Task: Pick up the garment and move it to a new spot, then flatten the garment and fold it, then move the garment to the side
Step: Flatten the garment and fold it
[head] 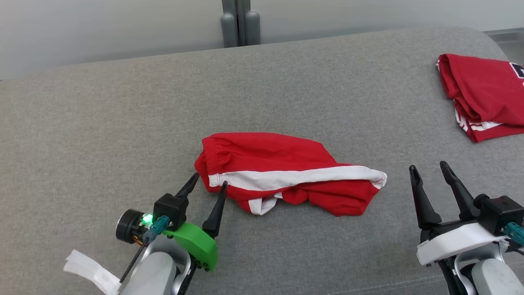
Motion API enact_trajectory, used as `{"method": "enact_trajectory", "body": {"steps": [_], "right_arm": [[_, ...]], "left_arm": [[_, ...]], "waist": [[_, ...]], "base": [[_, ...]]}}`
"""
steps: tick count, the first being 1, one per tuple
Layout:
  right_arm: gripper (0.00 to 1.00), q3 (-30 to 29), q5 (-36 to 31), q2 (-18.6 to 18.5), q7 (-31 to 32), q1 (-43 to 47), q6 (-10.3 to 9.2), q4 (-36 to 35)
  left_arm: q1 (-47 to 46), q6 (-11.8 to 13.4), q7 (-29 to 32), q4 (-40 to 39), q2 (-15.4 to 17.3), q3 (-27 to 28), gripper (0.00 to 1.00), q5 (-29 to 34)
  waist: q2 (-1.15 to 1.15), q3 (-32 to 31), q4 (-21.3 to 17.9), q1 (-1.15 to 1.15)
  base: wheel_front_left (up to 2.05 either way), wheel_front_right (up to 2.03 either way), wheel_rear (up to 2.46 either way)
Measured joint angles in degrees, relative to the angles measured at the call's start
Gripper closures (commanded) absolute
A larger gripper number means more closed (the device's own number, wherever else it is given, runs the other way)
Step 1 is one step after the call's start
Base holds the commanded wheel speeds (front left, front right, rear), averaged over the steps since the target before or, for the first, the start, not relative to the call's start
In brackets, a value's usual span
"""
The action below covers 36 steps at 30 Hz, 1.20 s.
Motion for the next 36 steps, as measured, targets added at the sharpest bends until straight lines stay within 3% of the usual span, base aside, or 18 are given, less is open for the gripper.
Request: {"method": "enact_trajectory", "body": {"steps": [9,10,11,13,19,26,35,36], "right_arm": [[0.00,0.0,0.2,-0.5,-0.3,-0.4,0.00,0.2],[0.00,0.0,0.2,-0.5,-0.3,-0.5,0.00,0.2],[0.00,0.0,0.2,-0.5,-0.4,-0.5,0.00,0.2],[0.00,-0.1,0.2,-0.6,-0.5,-0.6,0.00,0.3],[0.00,-0.9,0.2,-0.8,-0.6,-0.3,0.00,0.8],[0.00,-2.4,0.1,-0.1,-0.7,1.3,0.00,1.2],[0.00,-2.8,0.1,0.3,-0.7,2.3,0.00,1.9],[0.00,-2.7,0.1,0.3,-0.7,2.3,0.00,2.0]], "left_arm": [[-3.7,-0.2,0.0,6.8,-0.5,-0.3,0.00,-1.1],[-4.2,-0.2,0.0,7.7,-0.6,-0.5,0.09,-1.2],[-4.4,-0.2,0.0,8.1,-0.7,-0.6,0.57,-1.6],[-5.0,-0.3,0.0,7.7,-1.0,-1.2,1.00,-2.6],[-4.5,-0.3,0.0,2.4,-1.1,-2.5,1.00,-4.4],[3.8,-0.3,0.0,-6.0,1.8,-4.7,1.00,-7.3],[10.9,-0.1,0.8,-6.1,1.9,-7.0,1.00,-10.0],[11.0,0.2,0.6,-5.8,1.7,-6.6,0.50,-10.1]], "waist": [[0.00,2.0,-2.6,0.00],[0.00,2.1,-2.7,0.00],[0.00,2.2,-2.8,0.00],[0.00,2.3,-2.9,0.00],[0.00,1.5,-1.9,0.00],[0.00,-0.1,0.4,0.00],[0.00,-1.0,3.6,0.00],[0.00,-1.1,3.8,0.00]], "base": [[0.00,0.00,0.00],[0.00,0.00,0.00],[0.00,0.00,0.00],[0.00,0.00,0.00],[0.00,0.00,0.00],[0.00,0.00,0.00],[0.00,0.00,0.00],[0.00,0.00,0.00]]}}
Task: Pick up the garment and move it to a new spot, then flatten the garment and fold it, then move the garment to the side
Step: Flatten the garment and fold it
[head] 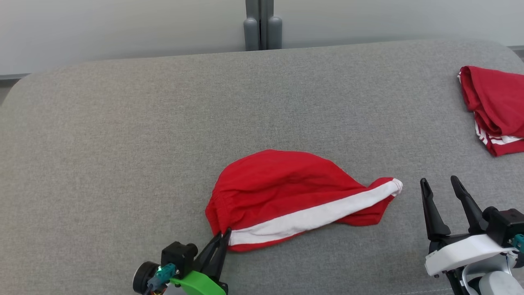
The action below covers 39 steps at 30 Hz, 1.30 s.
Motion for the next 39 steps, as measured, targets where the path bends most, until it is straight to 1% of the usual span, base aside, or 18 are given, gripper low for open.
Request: {"method": "enact_trajectory", "body": {"steps": [1,6,7,15,22,27,33,39], "right_arm": [[0.00,0.1,0.0,0.0,0.0,0.0,0.00,0.0],[0.00,0.0,0.0,-0.2,0.1,0.0,0.00,0.2],[0.00,0.1,-0.1,-0.3,0.1,0.0,0.00,0.2],[0.00,0.7,-0.6,-1.4,0.2,0.0,0.00,-0.5],[0.00,-0.7,-1.1,-2.1,0.5,0.6,0.00,-2.2],[0.00,-1.5,-1.5,-1.8,0.8,2.0,0.00,-3.4],[0.00,-2.7,-2.3,-0.3,0.8,4.9,0.00,-5.2],[0.00,-3.3,-3.2,0.9,1.8,7.0,0.00,-7.6]], "left_arm": [[0.0,0.4,-0.2,0.1,-0.1,0.3,0.00,0.1],[-0.3,1.0,-0.3,-0.7,-0.3,2.1,0.00,0.4],[-0.4,1.4,-0.4,-1.3,-0.3,2.8,0.00,0.4],[-0.2,4.5,-0.6,-10.5,-0.1,12.2,0.00,2.8],[2.0,5.9,-0.6,-15.6,0.5,19.5,0.00,5.3],[4.3,6.2,-0.6,-17.3,1.0,23.4,0.00,6.8],[7.0,6.4,-0.6,-18.4,1.5,26.5,0.00,8.2],[8.8,5.4,-0.6,-19.1,1.9,28.3,0.00,9.1]], "waist": [[0.00,-0.1,0.1,0.00],[0.00,-1.0,0.0,0.00],[0.00,-1.2,-0.1,0.00],[0.00,-3.2,-0.9,0.00],[0.00,-4.7,-1.3,0.00],[0.00,-5.5,-1.2,0.00],[0.00,-6.2,-0.7,0.00],[0.00,-6.9,-0.2,0.00]], "base": [[0.00,0.00,0.00],[0.00,0.00,0.00],[0.00,0.00,0.00],[0.00,0.00,0.00],[0.00,0.00,0.00],[0.00,0.00,0.00],[0.00,0.00,0.00],[0.00,0.00,0.00]]}}
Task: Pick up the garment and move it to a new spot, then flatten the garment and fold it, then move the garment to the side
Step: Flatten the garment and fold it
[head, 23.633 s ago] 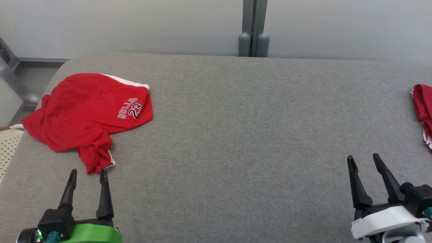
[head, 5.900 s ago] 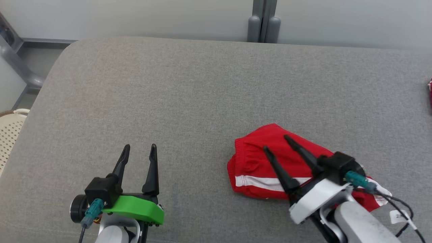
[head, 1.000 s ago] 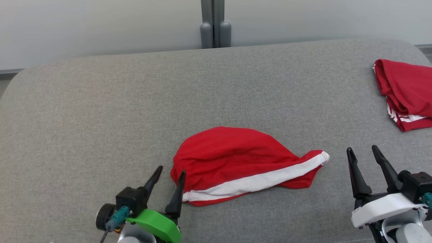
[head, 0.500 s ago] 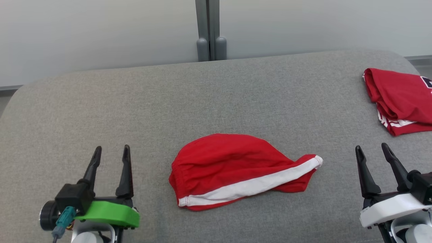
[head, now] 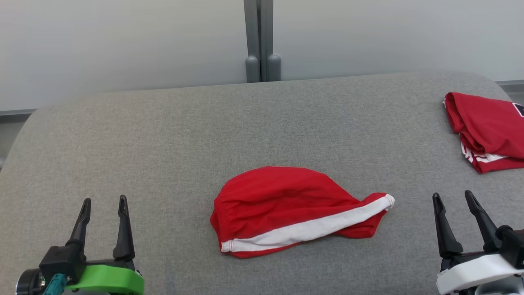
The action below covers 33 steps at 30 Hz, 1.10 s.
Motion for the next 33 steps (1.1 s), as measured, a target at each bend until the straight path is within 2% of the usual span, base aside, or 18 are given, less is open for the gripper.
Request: {"method": "enact_trajectory", "body": {"steps": [13,33], "right_arm": [[0.00,1.6,-0.5,0.6,1.3,0.7,0.00,-1.5],[0.00,3.2,-0.7,0.7,2.0,0.9,0.00,-1.5]], "left_arm": [[0.0,-2.1,0.0,2.6,-0.1,-1.6,0.00,0.5],[-0.1,-2.0,0.0,3.8,0.3,-2.9,0.00,0.4]], "waist": [[0.00,-1.3,1.0,0.00],[0.00,-1.8,1.3,0.00]], "base": [[0.00,0.00,0.00],[0.00,0.00,0.00]]}}
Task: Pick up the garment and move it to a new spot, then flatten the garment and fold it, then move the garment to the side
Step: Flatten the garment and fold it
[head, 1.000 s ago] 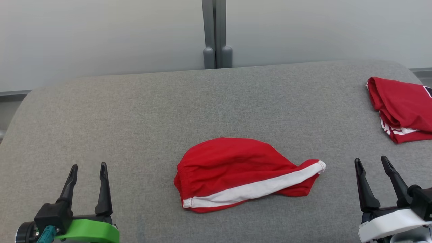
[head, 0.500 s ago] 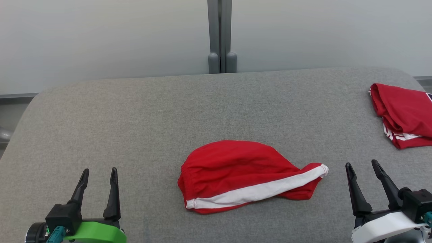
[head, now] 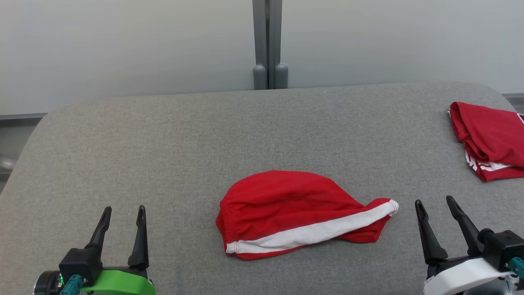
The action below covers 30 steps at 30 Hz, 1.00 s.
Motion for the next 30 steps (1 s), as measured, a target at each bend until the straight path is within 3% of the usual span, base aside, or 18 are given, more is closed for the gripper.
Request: {"method": "enact_trajectory", "body": {"steps": [18,26,27,30], "right_arm": [[0.00,-0.2,0.4,-0.5,0.0,-0.4,0.00,2.1],[0.00,1.0,1.1,-2.2,0.2,-4.8,0.00,8.7],[0.00,2.7,2.1,-3.4,-0.6,-7.8,0.00,13.9],[0.00,4.1,2.9,-3.9,-1.3,-10.5,0.00,17.6]], "left_arm": [[-0.1,0.1,0.0,0.4,0.0,-2.4,0.00,-0.1],[-2.0,-2.5,0.4,5.3,-2.3,-9.7,0.00,0.3],[-3.5,-3.1,0.4,9.4,-3.5,-13.4,0.00,0.3],[-4.9,-3.5,0.3,12.4,-3.9,-16.0,0.00,0.3]], "waist": [[0.00,0.9,-0.2,0.00],[0.00,1.7,-0.3,0.00],[0.00,2.6,-0.2,0.00],[0.00,3.7,-0.2,0.00]], "base": [[0.00,0.00,0.00],[0.00,0.00,0.00],[0.00,0.00,0.00],[0.00,0.00,0.00]]}}
